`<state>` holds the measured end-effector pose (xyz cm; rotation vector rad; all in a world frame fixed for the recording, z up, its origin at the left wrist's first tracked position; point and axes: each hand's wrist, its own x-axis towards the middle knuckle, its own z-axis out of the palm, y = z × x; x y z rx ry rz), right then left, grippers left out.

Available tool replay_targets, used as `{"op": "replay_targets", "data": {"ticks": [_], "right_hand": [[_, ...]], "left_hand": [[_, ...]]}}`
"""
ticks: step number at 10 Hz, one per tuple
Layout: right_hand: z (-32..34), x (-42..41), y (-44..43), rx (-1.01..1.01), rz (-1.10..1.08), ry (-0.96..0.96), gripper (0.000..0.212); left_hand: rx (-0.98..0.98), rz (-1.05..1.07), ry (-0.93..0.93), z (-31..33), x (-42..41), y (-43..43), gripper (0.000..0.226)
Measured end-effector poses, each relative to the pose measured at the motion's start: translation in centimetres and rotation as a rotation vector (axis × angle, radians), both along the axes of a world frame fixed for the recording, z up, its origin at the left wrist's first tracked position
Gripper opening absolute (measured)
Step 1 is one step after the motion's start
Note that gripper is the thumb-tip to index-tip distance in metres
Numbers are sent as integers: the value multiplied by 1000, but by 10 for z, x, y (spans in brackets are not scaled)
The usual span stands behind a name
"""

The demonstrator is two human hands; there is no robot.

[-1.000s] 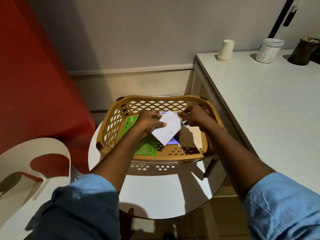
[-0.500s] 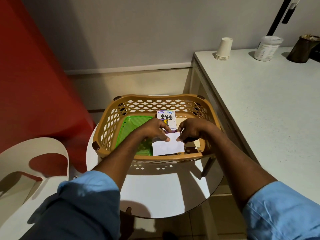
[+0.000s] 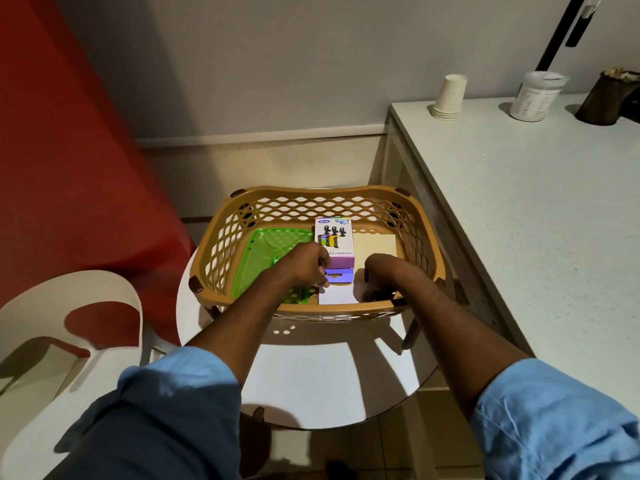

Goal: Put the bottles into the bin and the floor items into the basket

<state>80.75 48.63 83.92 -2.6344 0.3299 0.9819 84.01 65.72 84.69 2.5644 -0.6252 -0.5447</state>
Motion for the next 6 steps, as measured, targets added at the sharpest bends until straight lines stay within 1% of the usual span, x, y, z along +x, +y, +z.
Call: {"op": "replay_targets", "data": {"ticks": [1,2,3,4,5,6], "right_hand": [[0,-2,9,-36,-64,-10,28],[-1,-6,12,-48,-126,-183,33],[7,-18,21,-100,-141,-460,38],[13,-29,25,-109,-118,-538,44],[22,-53,34,-77,-108,-680,51],[30,-70,42,-82,-126,-760,49]], "left_hand": [[-35,77,-65,0,-7,4,27],[-76,135,-141,3,-13,3,18],[-59,181,-248,16,-25,1,17],[-29,185,-287,23,-34,2,25],[-36,171,-364,30,-57,4,33],[-45,184,-418,34,-73,6,38]]}}
